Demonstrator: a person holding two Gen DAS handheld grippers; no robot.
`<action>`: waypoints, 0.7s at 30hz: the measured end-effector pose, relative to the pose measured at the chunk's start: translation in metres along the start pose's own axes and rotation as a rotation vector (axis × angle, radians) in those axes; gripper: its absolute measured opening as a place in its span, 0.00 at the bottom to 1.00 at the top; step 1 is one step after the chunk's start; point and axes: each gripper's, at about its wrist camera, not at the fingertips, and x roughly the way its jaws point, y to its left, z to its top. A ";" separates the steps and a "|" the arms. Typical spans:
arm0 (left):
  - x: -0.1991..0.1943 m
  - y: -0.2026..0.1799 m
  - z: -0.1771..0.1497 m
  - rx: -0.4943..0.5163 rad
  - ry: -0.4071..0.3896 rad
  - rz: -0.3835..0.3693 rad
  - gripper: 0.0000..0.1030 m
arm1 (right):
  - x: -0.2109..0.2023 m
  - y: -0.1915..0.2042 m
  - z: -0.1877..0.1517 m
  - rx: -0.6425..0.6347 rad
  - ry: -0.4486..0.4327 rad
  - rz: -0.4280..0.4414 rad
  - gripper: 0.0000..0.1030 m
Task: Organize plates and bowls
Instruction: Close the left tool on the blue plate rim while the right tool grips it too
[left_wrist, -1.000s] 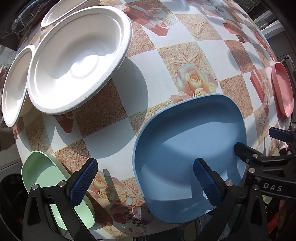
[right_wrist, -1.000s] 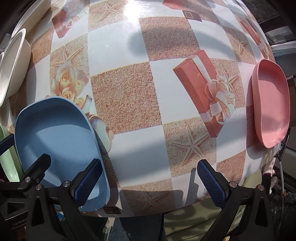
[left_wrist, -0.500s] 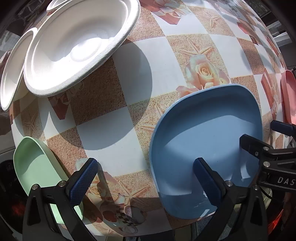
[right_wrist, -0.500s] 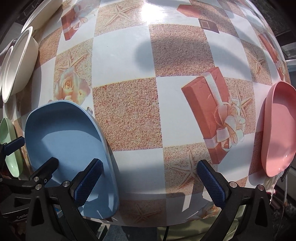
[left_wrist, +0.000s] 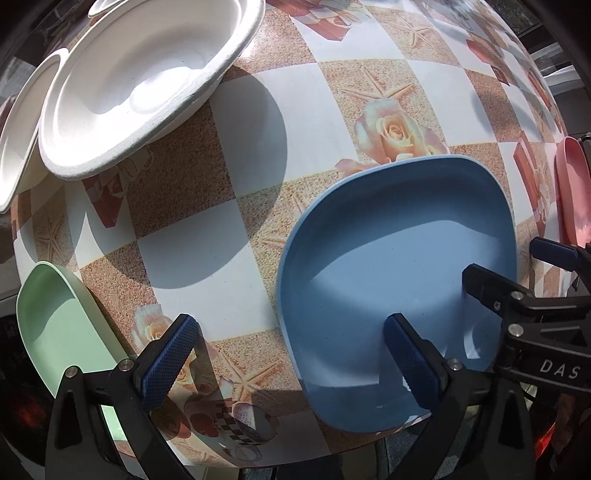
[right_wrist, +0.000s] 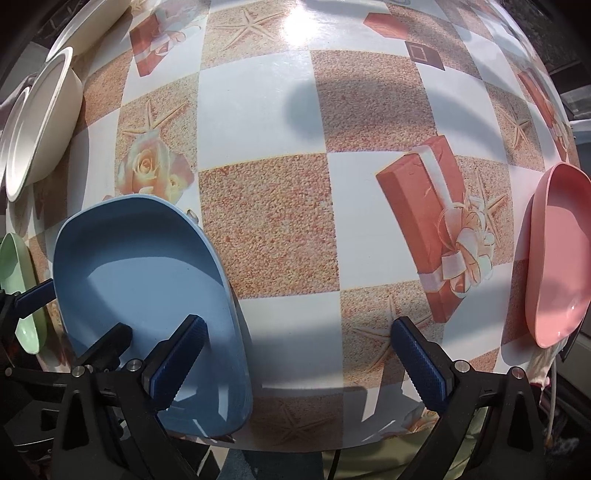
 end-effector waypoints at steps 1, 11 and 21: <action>-0.001 -0.003 -0.002 0.017 -0.003 0.003 0.94 | -0.002 0.004 -0.002 -0.010 -0.010 0.002 0.90; -0.011 -0.001 -0.011 0.080 -0.044 -0.013 0.63 | -0.019 0.031 -0.015 -0.050 -0.057 0.029 0.32; -0.022 0.039 -0.027 0.090 -0.061 -0.020 0.40 | -0.014 0.075 -0.027 -0.011 -0.012 0.111 0.21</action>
